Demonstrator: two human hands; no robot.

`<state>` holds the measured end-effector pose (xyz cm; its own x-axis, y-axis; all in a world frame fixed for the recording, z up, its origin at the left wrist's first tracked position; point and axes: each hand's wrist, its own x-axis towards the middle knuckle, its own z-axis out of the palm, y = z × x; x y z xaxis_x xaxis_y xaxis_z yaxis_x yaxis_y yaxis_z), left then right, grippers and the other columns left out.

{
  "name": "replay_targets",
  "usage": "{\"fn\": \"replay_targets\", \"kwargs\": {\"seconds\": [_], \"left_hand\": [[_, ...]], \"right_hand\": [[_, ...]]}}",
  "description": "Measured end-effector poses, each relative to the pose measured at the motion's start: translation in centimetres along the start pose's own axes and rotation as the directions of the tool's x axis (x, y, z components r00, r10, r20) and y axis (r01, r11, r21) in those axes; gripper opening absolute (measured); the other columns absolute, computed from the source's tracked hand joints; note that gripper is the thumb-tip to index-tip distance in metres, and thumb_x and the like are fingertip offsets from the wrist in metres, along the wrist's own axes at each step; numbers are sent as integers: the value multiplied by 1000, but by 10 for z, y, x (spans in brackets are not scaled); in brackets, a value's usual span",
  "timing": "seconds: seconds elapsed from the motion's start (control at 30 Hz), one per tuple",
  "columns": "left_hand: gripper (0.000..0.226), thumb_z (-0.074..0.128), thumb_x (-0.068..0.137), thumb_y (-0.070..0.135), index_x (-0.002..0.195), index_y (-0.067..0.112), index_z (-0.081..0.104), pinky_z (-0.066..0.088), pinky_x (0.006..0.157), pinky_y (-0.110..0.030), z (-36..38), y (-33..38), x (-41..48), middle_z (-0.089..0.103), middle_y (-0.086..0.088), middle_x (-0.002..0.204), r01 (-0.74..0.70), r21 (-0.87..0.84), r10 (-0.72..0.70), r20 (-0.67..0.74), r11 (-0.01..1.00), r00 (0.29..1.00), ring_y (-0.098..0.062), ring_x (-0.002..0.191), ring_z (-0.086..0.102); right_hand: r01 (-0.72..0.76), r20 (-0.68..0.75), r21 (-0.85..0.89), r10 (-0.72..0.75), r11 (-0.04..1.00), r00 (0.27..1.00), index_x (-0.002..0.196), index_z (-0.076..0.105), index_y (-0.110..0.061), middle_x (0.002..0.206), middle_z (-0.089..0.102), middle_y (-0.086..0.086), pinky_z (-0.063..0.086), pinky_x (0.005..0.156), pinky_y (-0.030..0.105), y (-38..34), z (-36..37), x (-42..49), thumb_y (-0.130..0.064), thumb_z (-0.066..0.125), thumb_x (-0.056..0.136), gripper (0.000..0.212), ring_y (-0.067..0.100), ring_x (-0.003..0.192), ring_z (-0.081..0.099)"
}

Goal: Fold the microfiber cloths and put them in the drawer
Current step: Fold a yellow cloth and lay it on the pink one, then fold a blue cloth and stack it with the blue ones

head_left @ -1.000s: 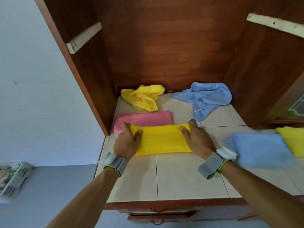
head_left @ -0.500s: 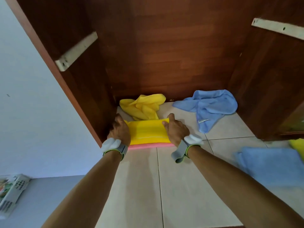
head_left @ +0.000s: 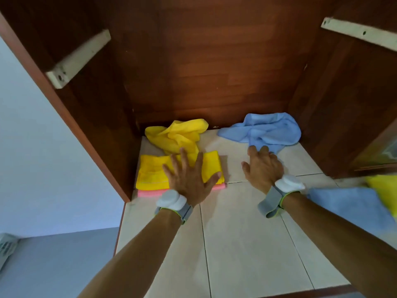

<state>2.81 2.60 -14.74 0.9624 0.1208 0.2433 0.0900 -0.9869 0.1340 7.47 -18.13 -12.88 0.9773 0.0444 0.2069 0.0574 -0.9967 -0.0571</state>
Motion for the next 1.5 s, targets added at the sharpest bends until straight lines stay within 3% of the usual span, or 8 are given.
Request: {"fn": "replay_targets", "kwargs": {"seconds": [0.17,0.3,0.43,0.6,0.97,1.1,1.3,1.5], "left_hand": [[92,10,77,89,150,37,29,18,107,-69,21,-11,0,28,-17,157,6,41,-8,45,999,999,-47,139,26],[96,10,74,90,152,36,20,13,110,-69,10,-14,8,20,-16,159,-9,41,4,124,999,992,-45,143,19],[89,20,76,77,147,27,37,30,108,-54,-25,7,14,34,-14,153,-154,-122,159,37,981,987,-40,137,35],[55,52,86,50,128,14,59,47,98,-38,-100,56,58,65,-8,122,-321,-603,311,-126,730,942,-28,115,59],[19,59,75,42,81,24,59,55,72,-53,-196,66,110,65,-3,75,-363,-771,342,-200,523,918,-18,67,59],[36,59,76,42,97,14,65,56,81,-50,-190,50,101,73,-7,99,-373,-697,436,-96,613,895,-26,92,69],[39,65,87,49,81,10,66,46,65,-35,-155,3,82,63,-1,71,-269,-483,314,13,833,949,-20,70,60],[28,64,77,51,72,24,68,50,68,-42,-154,-69,91,65,-7,72,-87,-684,-26,-154,724,988,-14,69,56]], "right_hand": [[2,96,8,-2,1000,995,111,58,-11,108,57,17,49,78,40,32,13,-3,-40,51,94,34,41,94,61],[84,14,-4,-84,996,996,94,63,-6,89,61,19,52,62,41,25,0,-1,-13,65,83,14,41,73,64],[220,-150,-20,-220,975,964,109,58,-7,94,63,19,49,68,42,21,-46,14,-27,46,86,33,42,81,62],[374,-295,125,-326,919,898,95,59,-15,93,68,12,47,75,38,3,-133,30,-30,44,89,22,37,88,62],[549,-449,183,-428,815,784,99,59,-24,78,63,-5,45,73,31,-15,-258,55,-35,46,94,17,22,81,61],[563,-499,409,-341,718,797,96,62,-16,64,47,-15,31,60,17,-22,-276,57,-23,50,96,14,-3,57,47],[488,-591,532,-109,692,799,97,61,-22,71,51,-12,38,64,20,2,-297,52,-24,48,95,14,-2,62,45],[213,-520,543,125,812,845,104,62,-13,97,65,8,44,87,37,49,-270,49,-28,43,95,26,24,93,59]]}}
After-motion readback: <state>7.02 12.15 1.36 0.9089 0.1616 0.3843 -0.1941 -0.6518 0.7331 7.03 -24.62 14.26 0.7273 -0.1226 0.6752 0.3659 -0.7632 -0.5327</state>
